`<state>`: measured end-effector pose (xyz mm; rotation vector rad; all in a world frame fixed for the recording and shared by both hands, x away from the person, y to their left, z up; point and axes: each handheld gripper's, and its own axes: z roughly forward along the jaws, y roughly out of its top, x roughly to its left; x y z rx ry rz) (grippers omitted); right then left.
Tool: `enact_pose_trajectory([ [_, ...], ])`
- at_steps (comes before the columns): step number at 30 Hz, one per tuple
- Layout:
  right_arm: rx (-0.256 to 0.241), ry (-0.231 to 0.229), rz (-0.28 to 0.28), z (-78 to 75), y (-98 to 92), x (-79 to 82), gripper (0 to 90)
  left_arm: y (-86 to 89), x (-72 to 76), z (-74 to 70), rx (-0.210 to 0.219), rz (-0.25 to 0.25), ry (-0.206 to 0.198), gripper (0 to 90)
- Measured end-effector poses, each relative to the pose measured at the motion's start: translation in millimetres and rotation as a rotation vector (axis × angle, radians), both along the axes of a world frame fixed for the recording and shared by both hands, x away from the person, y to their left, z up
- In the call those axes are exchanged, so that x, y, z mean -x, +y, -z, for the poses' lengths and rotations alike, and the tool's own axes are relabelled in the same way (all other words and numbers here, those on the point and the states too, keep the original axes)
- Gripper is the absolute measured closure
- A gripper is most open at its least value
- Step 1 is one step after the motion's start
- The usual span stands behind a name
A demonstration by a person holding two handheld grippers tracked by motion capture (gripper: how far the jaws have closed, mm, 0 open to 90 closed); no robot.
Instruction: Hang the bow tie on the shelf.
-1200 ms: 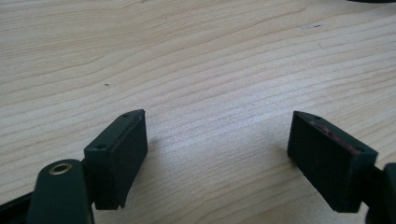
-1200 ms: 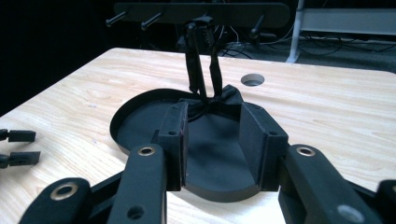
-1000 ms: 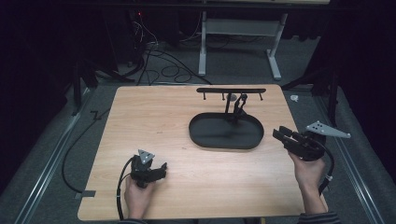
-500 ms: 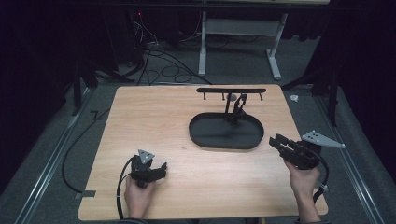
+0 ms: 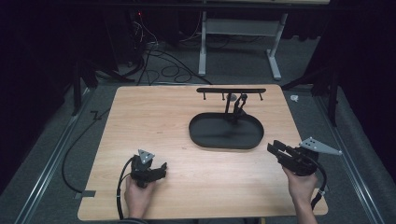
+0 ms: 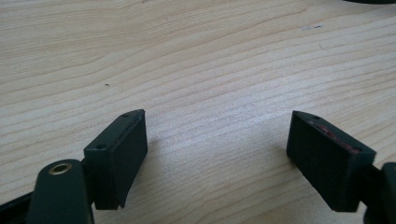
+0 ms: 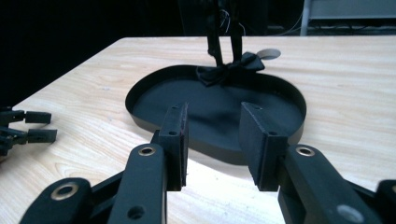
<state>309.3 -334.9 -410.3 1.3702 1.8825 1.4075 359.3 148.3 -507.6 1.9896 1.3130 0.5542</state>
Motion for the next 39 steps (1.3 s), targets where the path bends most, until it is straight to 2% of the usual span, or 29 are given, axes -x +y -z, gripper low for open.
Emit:
enact_pose_trajectory([
  [7,0.001,0.029,-0.009,11.7,4.5,2.1,64.7,0.0,0.0,0.0,0.000,0.000,0.000,20.8],
  [19,0.018,0.037,-0.017,18.6,12.0,0.0,64.6,0.0,0.0,0.0,-0.001,0.000,0.000,20.8],
  [28,0.009,0.081,-0.065,36.1,29.4,-6.7,64.6,0.0,0.0,0.0,0.000,0.000,0.000,20.8],
  [31,0.032,0.091,-0.073,40.3,35.3,-8.0,64.5,0.0,0.0,0.0,-0.001,0.000,0.000,20.8],
  [36,0.036,0.109,-0.093,43.4,39.8,-9.7,64.5,-0.1,0.0,0.0,-0.001,-0.001,0.000,20.8],
  [39,0.060,0.122,-0.106,46.5,43.5,-12.1,64.4,-0.2,0.0,0.0,0.000,-0.001,0.000,20.8],
])
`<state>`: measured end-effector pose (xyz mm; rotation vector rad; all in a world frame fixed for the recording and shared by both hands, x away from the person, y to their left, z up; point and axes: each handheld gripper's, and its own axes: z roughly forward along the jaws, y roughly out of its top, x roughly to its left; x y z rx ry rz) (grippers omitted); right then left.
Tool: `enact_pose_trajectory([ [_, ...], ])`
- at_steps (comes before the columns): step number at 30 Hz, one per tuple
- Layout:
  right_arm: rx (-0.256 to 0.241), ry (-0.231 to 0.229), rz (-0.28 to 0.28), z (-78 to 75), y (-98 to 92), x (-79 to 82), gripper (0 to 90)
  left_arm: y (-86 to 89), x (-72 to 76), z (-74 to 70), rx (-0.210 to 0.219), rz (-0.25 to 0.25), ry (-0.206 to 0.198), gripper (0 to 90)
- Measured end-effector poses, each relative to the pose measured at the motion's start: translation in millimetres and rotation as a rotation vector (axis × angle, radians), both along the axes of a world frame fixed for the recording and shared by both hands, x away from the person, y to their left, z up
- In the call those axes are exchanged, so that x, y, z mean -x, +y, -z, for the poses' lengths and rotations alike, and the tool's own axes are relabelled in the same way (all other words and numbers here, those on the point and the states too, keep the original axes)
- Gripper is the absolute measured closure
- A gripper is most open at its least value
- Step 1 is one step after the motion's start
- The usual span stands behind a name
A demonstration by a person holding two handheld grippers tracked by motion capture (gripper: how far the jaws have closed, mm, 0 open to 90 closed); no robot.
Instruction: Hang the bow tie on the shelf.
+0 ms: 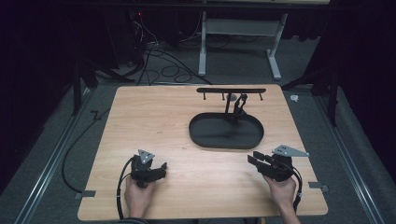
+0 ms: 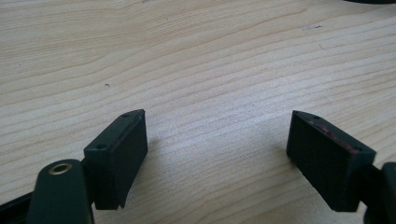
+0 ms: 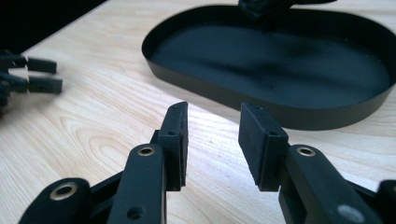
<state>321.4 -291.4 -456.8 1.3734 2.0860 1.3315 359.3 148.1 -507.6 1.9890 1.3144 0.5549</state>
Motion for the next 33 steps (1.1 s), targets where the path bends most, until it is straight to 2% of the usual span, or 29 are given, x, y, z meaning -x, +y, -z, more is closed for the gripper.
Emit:
enact_pose_trajectory([
  [4,0.004,0.013,-0.017,3.9,3.7,-3.2,64.4,0.0,0.0,0.0,0.000,0.000,0.000,20.9],
  [7,0.025,0.033,-0.036,10.0,10.8,-6.7,64.4,0.0,-0.1,0.0,0.000,0.000,0.000,20.9],
  [12,0.022,0.042,-0.043,15.8,13.6,-10.0,64.1,0.0,-0.1,0.0,0.000,0.000,0.000,20.9],
  [18,0.052,0.064,-0.050,24.7,21.7,-14.4,64.1,0.0,-0.1,0.0,0.001,0.000,0.000,20.9],
  [33,0.134,0.064,-0.043,36.0,33.1,-19.0,61.4,0.2,0.1,-0.1,0.001,0.001,0.002,20.9],
])
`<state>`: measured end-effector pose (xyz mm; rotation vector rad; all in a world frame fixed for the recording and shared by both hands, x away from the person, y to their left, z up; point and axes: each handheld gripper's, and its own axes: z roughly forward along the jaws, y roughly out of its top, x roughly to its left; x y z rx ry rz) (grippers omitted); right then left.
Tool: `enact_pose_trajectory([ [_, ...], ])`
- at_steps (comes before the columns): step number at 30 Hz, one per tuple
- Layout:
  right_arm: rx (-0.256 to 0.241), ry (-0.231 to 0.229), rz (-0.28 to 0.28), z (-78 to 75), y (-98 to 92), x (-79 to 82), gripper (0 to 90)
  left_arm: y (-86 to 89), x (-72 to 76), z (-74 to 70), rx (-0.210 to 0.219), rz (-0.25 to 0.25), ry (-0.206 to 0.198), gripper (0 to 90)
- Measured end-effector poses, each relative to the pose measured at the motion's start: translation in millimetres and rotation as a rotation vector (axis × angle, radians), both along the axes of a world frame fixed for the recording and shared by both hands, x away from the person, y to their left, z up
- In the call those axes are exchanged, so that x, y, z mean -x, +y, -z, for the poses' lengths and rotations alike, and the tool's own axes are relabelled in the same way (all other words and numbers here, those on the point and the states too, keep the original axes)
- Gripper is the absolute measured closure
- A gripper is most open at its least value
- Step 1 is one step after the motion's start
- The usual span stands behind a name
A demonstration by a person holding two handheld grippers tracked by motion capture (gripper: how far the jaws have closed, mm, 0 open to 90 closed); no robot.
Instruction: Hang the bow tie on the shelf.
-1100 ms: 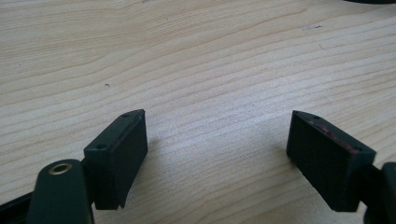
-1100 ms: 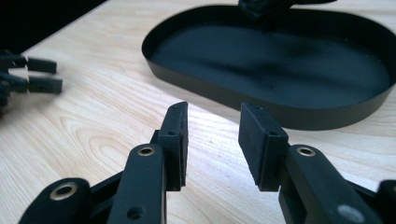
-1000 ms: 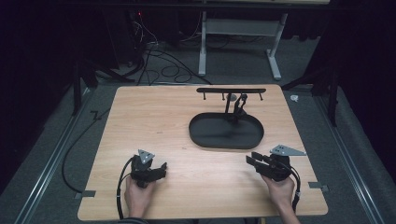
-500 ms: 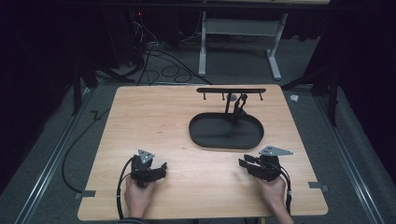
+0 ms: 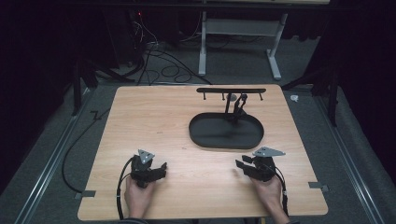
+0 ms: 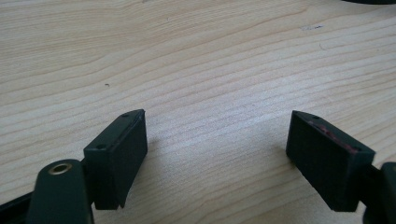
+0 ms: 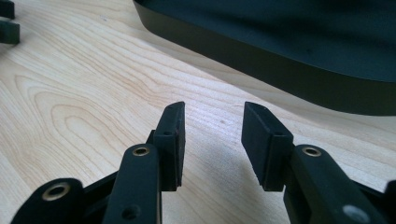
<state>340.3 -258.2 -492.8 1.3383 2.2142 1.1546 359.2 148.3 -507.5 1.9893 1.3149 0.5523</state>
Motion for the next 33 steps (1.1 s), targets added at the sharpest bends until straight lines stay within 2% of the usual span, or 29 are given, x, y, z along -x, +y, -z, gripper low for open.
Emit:
enact_pose_trajectory([
  [16,0.081,0.004,0.008,7.1,7.6,-1.7,59.0,0.0,0.2,0.1,0.000,0.000,-0.001,20.9],
  [25,0.090,0.016,0.018,7.8,8.5,-1.4,58.0,0.1,0.1,0.0,0.000,0.001,0.000,20.8],
  [33,0.113,-0.010,0.019,9.2,10.1,0.1,54.5,0.0,0.2,0.0,0.000,0.001,0.000,20.8],
])
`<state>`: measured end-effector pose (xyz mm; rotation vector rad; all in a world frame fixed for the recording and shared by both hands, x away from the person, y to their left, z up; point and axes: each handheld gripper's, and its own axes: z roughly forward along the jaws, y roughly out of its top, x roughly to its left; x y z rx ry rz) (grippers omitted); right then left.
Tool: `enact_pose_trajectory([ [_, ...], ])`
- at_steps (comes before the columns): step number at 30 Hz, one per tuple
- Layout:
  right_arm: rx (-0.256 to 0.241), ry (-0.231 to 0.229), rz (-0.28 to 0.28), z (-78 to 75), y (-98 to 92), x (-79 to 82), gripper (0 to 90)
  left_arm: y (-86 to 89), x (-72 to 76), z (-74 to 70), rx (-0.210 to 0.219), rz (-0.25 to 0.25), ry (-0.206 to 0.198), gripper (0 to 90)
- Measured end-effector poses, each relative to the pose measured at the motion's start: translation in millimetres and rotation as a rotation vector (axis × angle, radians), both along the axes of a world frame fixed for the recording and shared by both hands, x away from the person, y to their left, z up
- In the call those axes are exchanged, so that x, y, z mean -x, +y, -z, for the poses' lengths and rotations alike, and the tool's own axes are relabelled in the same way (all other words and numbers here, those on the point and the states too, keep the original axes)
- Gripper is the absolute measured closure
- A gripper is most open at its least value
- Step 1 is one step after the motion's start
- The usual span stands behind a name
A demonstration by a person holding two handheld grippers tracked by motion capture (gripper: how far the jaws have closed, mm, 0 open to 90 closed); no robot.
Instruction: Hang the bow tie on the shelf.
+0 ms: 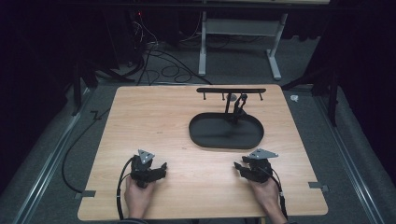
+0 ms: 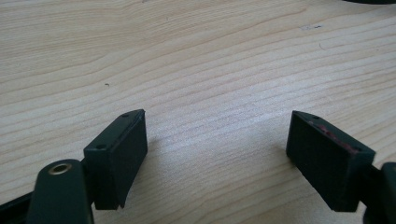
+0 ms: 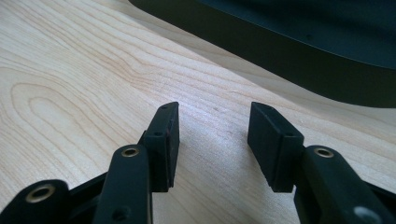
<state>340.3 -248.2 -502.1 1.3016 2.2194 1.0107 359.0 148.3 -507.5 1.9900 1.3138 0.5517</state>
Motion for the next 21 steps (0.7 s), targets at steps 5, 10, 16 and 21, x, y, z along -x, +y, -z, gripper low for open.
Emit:
enact_pose_trajectory([
  [5,0.025,-0.008,-0.003,0.2,2.2,1.0,49.2,0.0,0.2,0.1,0.000,0.000,-0.001,20.8],
  [10,0.047,-0.010,-0.003,0.5,4.6,2.0,42.0,0.2,0.5,0.0,0.000,0.001,0.001,20.8],
  [16,0.051,-0.010,-0.002,0.6,5.2,2.2,40.6,0.1,0.7,0.2,0.000,0.001,-0.002,20.6],
  [21,0.052,-0.008,-0.005,0.5,5.4,2.3,39.6,0.0,0.8,0.2,-0.001,0.001,-0.002,20.7],
])
